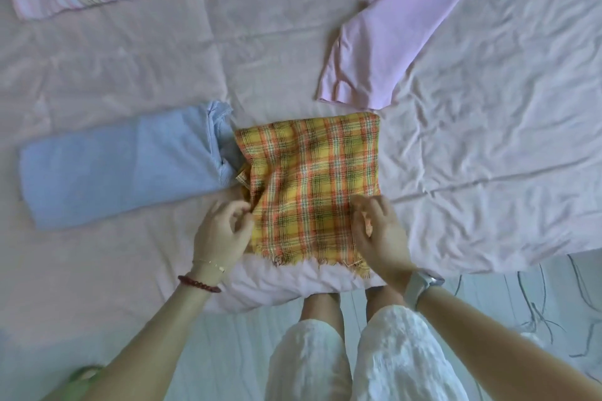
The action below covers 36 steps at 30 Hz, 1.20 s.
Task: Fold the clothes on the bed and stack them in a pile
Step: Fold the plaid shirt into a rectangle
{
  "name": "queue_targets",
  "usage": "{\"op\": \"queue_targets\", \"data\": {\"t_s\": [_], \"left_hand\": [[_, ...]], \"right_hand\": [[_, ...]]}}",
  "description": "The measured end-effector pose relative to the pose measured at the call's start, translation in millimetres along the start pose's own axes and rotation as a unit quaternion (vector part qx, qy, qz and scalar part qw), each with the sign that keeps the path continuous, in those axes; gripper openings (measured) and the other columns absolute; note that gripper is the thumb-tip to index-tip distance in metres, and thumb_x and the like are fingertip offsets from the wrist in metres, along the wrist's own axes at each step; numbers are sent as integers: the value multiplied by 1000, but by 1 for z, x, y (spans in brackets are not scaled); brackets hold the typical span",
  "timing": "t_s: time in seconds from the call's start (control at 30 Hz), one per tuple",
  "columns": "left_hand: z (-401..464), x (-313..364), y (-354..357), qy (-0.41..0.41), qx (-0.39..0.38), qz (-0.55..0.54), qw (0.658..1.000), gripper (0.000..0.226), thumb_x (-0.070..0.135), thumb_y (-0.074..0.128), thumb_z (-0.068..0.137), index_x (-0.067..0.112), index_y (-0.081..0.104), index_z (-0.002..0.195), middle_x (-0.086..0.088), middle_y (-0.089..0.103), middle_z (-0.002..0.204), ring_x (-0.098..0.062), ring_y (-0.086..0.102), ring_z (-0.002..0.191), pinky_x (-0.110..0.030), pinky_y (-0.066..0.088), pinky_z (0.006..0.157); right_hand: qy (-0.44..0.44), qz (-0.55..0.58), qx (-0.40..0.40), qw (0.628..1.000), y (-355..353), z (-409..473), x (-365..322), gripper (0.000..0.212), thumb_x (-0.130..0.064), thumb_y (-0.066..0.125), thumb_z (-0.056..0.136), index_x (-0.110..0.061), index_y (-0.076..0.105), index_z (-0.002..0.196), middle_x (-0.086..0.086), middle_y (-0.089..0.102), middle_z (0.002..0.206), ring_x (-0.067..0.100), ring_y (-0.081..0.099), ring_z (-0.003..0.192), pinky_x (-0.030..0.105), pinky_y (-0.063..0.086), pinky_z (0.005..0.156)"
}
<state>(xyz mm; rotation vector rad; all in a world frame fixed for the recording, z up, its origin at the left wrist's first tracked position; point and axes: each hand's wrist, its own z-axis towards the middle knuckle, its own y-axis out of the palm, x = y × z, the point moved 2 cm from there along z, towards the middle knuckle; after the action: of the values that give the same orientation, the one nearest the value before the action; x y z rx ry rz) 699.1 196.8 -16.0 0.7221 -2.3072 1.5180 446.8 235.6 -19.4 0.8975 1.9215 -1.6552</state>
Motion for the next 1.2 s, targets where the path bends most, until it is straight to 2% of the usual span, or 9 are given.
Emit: {"op": "queue_targets", "data": {"t_s": [0.17, 0.37, 0.5, 0.63, 0.73, 0.8, 0.9, 1.07, 1.2], "left_hand": [[45, 34, 18, -160, 45, -103, 981, 37, 41, 60, 86, 11, 57, 106, -2, 59, 93, -15, 54, 82, -23, 39, 61], [64, 25, 18, -183, 214, -90, 955, 29, 26, 38, 99, 2, 53, 103, -12, 59, 86, -33, 58, 80, -29, 32, 59], [65, 12, 20, -159, 222, -27, 962, 24, 19, 38, 99, 0, 52, 103, -21, 62, 97, -41, 59, 81, -38, 38, 59], [56, 32, 19, 12, 253, 78, 964, 31, 19, 46, 92, 11, 52, 121, -15, 54, 125, -34, 50, 113, -42, 42, 82], [40, 50, 45, 176, 92, 172, 965, 47, 36, 32, 95, 25, 38, 140, -11, 37, 147, -32, 33, 135, -47, 30, 105], [41, 42, 61, 84, -30, 190, 978, 54, 43, 23, 96, 27, 20, 147, -11, 14, 156, -33, 10, 143, -51, 15, 114], [54, 21, 75, -43, -85, 162, 982, 58, 46, 22, 98, 29, 0, 148, -5, -11, 157, -30, -13, 143, -50, 4, 116], [58, 42, 83, -74, -31, 162, 984, 65, 56, 33, 92, 27, 17, 148, -3, 13, 156, -24, 13, 141, -42, 20, 109], [52, 60, 97, -168, 1, -160, 973, 72, 43, 55, 89, 10, 25, 145, -12, 39, 141, -24, 35, 129, -34, 32, 106]], "right_hand": [[234, 105, -41, 966, 16, 30, 23, 53, -27, 43, 97, -11, 26, 144, 13, 39, 129, 27, 45, 115, 44, 40, 98], [266, 169, -57, 947, 30, 39, 34, 54, -35, 48, 94, -11, 30, 139, -5, 51, 107, 18, 52, 104, 28, 44, 81], [283, 153, -81, 943, 35, 38, 38, 47, -37, 53, 91, -11, 39, 127, -18, 50, 91, 13, 55, 87, 16, 40, 61], [334, 239, -79, 909, 33, 41, 42, 56, -37, 56, 90, -11, 32, 133, -5, 53, 105, 19, 55, 100, 26, 45, 76], [325, 263, -92, 904, 32, 42, 39, 56, -34, 61, 87, -13, 33, 131, -2, 54, 112, 18, 55, 101, 29, 47, 81], [316, 252, -69, 912, 29, 44, 38, 42, -27, 62, 88, -13, 40, 122, 1, 58, 106, 21, 58, 97, 33, 50, 80], [267, 231, -12, 936, 12, 50, 44, 29, -22, 60, 89, -16, 44, 113, -4, 60, 95, 11, 60, 88, 26, 48, 69], [243, 173, 44, 953, -39, 54, 92, 38, -26, 56, 91, -16, 43, 124, -4, 59, 103, 18, 59, 94, 26, 47, 70], [281, 167, -15, 945, -51, 49, 124, 51, -28, 55, 91, -18, 36, 137, 12, 55, 119, 29, 59, 100, 45, 51, 82]]}}
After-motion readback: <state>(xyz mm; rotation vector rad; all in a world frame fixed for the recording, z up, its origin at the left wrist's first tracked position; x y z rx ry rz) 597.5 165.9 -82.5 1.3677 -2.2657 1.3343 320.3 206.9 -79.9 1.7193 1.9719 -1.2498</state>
